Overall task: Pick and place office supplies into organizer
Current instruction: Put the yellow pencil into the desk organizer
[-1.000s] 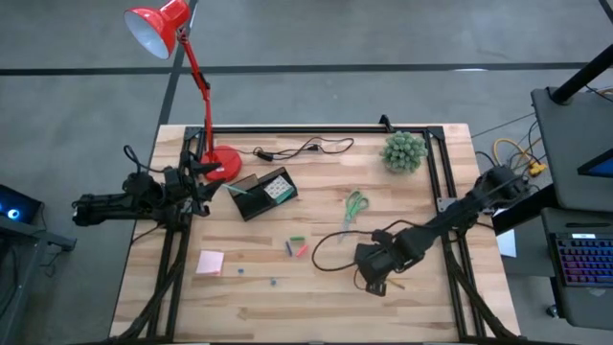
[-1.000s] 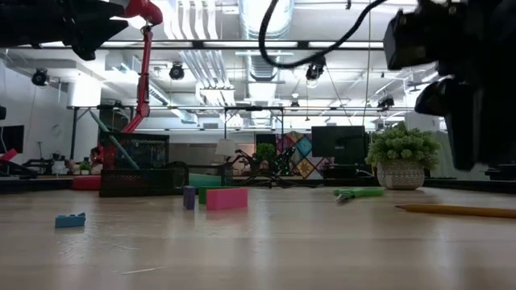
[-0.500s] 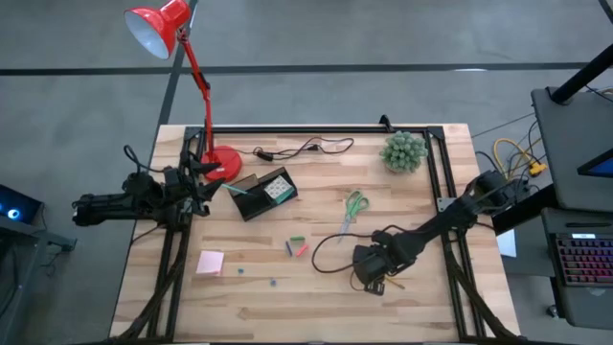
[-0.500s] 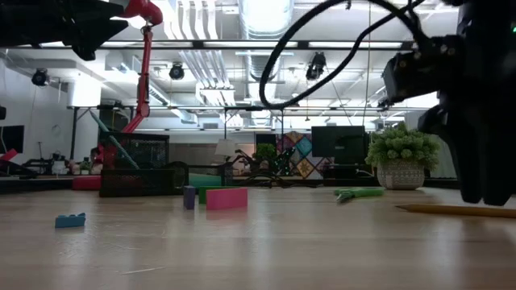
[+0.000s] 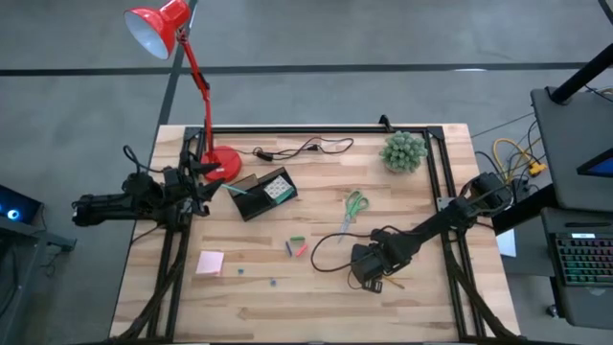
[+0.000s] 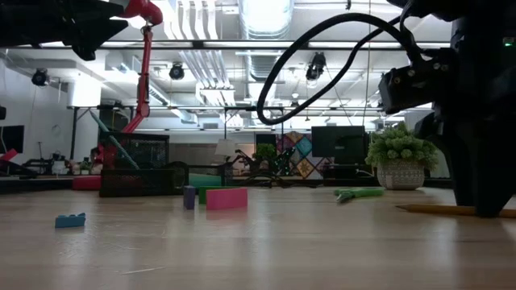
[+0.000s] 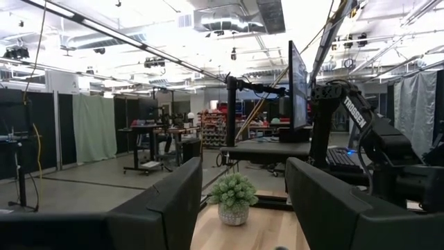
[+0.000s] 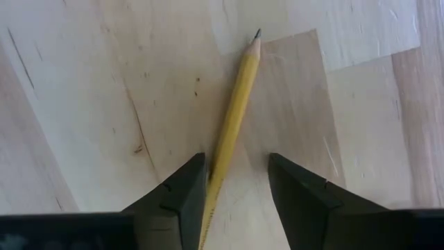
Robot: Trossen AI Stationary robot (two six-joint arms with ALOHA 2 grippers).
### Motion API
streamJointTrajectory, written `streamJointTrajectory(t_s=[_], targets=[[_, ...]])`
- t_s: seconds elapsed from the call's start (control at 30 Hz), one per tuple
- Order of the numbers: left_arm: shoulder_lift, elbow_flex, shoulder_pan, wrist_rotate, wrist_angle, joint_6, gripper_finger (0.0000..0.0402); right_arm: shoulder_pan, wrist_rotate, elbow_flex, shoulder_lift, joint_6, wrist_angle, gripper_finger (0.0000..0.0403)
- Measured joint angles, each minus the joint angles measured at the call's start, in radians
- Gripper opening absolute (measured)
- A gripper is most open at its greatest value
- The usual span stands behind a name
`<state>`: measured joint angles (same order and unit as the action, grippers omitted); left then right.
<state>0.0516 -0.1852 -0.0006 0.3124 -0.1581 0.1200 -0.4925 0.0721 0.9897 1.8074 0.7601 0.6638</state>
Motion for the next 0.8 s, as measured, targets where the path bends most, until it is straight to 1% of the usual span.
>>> streamJointTrajectory(t_s=[0.13,0.33,0.67,0.8], targets=[[0.000,0.000,0.000,0.000,0.000,0.000,0.0196,0.005,-0.001,-0.001,-0.001,-0.001,0.003,0.0129],[0.000,0.000,0.000,0.000,0.000,0.000,0.0196,0.009,0.001,-0.002,-0.001,-0.064,0.006,0.0087],[0.001,0.000,0.000,0.000,-0.001,-0.002,0.0196,0.009,0.003,-0.006,0.001,-0.096,0.010,0.0018],[0.000,0.000,0.000,0.000,0.000,-0.004,0.0196,0.009,0.002,-0.006,0.001,-0.121,0.012,0.0012]])
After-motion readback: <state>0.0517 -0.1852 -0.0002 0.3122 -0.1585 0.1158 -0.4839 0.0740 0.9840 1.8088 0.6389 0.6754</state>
